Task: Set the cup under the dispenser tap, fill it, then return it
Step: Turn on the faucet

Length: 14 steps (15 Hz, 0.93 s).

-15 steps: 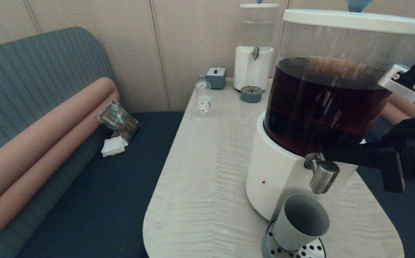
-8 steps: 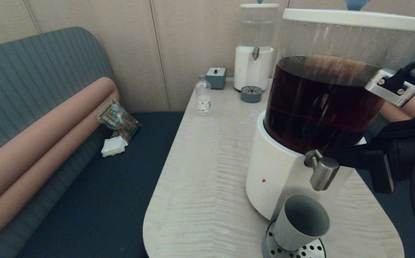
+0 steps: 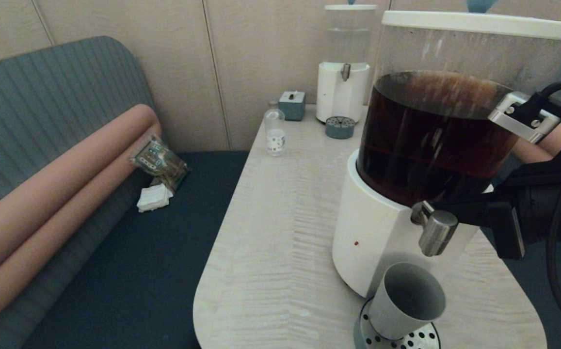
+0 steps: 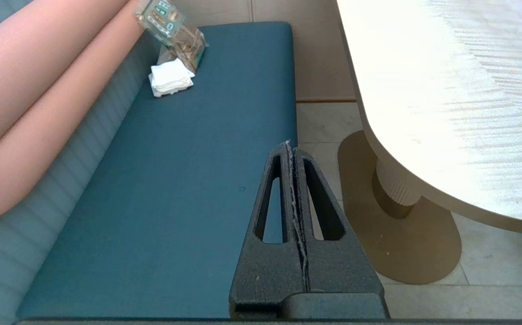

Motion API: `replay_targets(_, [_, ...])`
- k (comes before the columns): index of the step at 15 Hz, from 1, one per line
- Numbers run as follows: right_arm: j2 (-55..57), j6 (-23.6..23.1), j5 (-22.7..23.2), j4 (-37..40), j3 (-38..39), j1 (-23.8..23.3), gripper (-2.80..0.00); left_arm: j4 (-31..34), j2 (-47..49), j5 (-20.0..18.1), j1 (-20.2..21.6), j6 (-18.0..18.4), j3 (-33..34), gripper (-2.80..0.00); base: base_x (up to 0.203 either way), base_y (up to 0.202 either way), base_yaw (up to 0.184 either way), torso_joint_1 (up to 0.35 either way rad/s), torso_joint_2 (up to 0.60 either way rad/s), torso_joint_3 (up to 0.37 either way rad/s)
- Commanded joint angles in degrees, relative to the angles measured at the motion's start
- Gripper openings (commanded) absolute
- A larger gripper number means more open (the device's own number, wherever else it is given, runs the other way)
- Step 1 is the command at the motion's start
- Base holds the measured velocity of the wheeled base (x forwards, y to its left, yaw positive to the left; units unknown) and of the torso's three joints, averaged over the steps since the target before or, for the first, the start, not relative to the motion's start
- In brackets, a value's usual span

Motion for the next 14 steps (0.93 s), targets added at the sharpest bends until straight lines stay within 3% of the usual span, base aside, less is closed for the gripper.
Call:
replay_targets(1, [-0.5, -0.1, 0.2, 0.0, 0.2, 0.9, -2.80, 0.0, 0.0, 0.0, 0.0, 0.0, 0.0, -2.80, 0.000, 0.000, 0.000, 0.000, 0.00, 0.000])
replay_targets(14, [-1.7, -0.9, 0.2, -2.0, 2.1, 4.3, -2.80, 0.0, 0.0, 0.0, 0.0, 0.0, 0.0, -2.80, 0.000, 0.000, 0.000, 0.000, 0.00, 0.000])
